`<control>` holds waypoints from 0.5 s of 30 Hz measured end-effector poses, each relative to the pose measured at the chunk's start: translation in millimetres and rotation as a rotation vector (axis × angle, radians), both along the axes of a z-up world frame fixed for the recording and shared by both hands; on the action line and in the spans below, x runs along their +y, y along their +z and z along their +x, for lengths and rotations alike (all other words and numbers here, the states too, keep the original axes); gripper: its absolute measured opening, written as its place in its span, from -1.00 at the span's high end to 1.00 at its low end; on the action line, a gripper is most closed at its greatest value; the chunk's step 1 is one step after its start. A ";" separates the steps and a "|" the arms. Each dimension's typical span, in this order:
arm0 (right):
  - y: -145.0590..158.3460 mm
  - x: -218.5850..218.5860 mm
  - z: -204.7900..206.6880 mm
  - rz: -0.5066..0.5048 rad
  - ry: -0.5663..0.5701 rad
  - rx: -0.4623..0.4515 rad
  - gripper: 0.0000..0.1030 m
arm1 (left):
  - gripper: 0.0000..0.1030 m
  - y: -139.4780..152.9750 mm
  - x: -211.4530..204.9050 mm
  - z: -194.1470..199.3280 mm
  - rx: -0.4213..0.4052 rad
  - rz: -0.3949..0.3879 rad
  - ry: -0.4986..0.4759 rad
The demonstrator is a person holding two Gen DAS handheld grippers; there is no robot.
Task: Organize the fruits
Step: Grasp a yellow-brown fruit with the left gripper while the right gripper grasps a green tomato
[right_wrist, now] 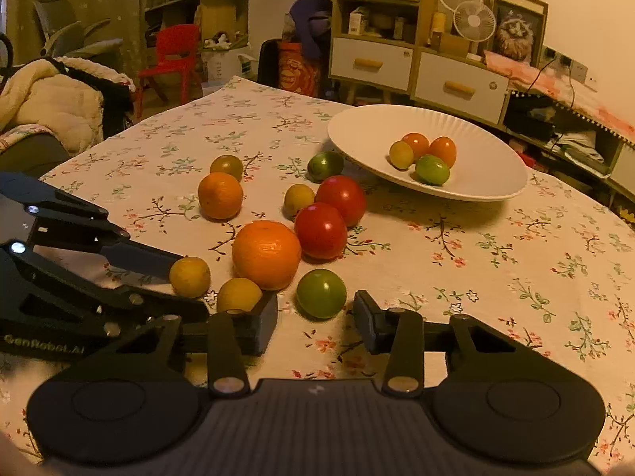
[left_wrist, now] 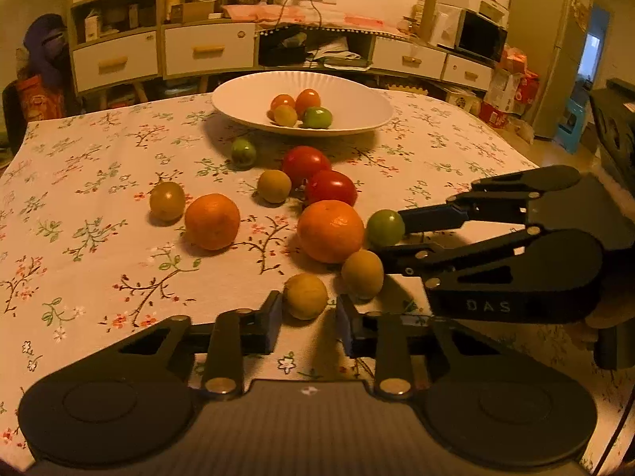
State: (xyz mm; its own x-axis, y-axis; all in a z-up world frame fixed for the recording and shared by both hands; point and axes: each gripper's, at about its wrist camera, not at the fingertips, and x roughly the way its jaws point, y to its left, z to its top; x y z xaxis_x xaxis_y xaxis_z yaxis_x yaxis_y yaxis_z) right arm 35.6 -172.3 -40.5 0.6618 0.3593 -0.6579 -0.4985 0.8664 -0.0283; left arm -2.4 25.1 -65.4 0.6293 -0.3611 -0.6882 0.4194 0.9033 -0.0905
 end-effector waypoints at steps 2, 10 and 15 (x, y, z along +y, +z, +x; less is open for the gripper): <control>0.5 0.3 -0.2 0.002 0.002 0.001 0.37 | 0.45 0.3 1.3 0.8 0.002 -0.003 0.009; 1.5 -1.0 0.2 0.009 0.000 0.004 0.53 | 0.45 1.2 3.3 2.0 0.008 -0.005 0.018; 2.0 -1.6 0.8 0.017 -0.004 0.008 0.53 | 0.46 2.2 4.5 3.3 0.017 -0.006 0.022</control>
